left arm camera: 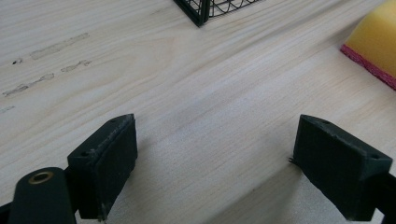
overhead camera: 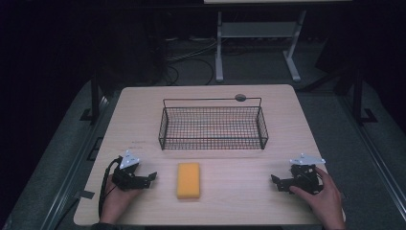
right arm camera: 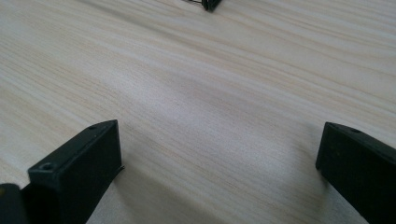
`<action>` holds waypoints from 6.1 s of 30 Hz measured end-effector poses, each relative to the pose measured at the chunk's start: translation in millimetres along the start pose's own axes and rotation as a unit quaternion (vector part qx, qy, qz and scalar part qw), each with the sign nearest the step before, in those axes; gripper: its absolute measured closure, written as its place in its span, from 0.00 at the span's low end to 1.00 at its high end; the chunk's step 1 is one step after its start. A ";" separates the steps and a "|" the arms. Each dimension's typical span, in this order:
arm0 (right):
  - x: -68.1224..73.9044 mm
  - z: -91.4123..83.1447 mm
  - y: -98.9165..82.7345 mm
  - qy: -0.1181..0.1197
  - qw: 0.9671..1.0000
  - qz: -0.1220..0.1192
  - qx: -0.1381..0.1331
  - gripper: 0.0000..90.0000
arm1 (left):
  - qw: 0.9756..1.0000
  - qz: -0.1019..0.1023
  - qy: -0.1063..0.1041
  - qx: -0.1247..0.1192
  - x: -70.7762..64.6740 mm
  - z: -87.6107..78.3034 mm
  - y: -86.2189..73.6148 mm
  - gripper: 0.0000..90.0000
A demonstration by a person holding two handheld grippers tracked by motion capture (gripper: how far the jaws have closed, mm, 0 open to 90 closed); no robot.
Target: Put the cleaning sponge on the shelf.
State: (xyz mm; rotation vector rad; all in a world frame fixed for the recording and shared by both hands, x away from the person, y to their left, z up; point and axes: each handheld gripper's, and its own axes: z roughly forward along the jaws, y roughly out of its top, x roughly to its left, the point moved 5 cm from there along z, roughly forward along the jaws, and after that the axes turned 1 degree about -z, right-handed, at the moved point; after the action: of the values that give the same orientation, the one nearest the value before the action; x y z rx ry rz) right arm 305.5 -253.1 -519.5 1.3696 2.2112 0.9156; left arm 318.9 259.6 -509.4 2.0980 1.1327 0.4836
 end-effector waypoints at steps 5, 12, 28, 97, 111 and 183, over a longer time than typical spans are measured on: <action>0.0 0.0 0.0 0.000 1.000 0.000 0.000 0.00 | 1.000 0.001 -0.001 -0.001 0.0 -0.2 0.1 0.15; -0.1 -0.1 0.0 0.000 1.000 -0.001 0.000 0.00 | 1.000 0.001 -0.009 0.010 -2.4 -6.6 1.7 0.25; -0.1 -0.1 0.0 0.000 1.000 -0.001 0.001 0.00 | 0.996 0.026 -0.090 0.011 -34.1 -25.6 19.2 1.00; -0.1 -0.1 0.0 0.000 1.000 0.000 0.000 0.00 | 0.985 0.083 -0.150 0.025 -101.7 51.2 93.4 1.00; -0.1 -0.1 0.0 0.000 1.000 0.000 0.000 0.00 | 0.979 0.094 -0.179 0.025 -125.3 63.7 103.6 1.00; -0.1 -0.1 0.0 0.000 1.000 -0.001 0.000 0.00 | 0.945 0.199 -0.174 0.194 -160.4 45.2 86.0 0.14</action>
State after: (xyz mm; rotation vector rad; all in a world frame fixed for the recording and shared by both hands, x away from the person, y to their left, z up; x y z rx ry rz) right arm 305.5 -253.2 -519.5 1.3687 2.2120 0.9138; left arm 307.8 74.9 -478.1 2.6442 0.6338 0.0552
